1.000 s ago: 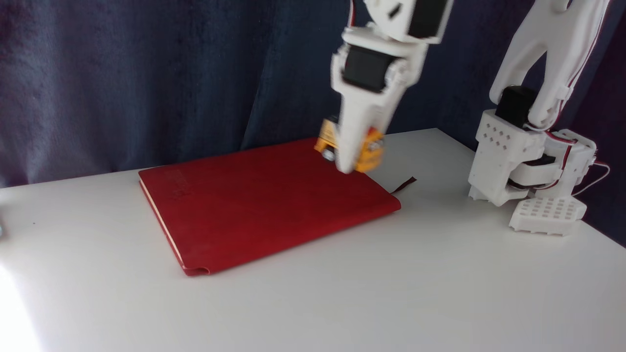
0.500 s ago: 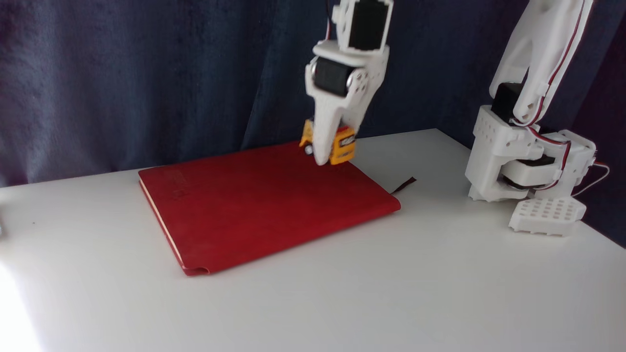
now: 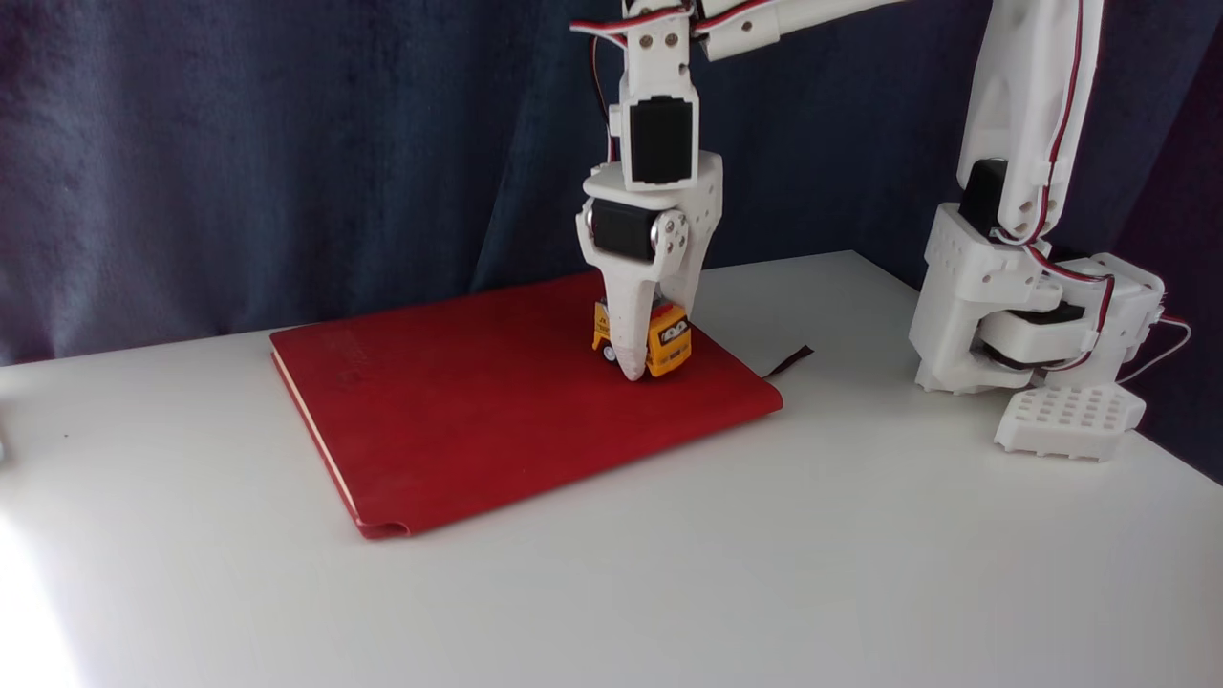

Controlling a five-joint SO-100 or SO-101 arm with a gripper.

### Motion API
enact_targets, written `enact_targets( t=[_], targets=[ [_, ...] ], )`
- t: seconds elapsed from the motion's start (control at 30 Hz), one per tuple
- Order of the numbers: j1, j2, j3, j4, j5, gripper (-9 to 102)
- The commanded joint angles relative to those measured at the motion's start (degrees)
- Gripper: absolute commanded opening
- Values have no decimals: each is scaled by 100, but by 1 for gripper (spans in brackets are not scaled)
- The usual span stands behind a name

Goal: Grasp a toy truck onto the red notebook.

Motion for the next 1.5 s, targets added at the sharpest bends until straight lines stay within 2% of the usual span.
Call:
enact_targets(
  t=[0.0,0.37,0.7,1.47],
  targets=[
    [-70,-88,-272,-35,-44,1],
    [-158,-527,-615,202,-123,6],
    [-237,-211,-861,633,-176,27],
    [-220,-88,-1758,1512,-290,28]
  ],
)
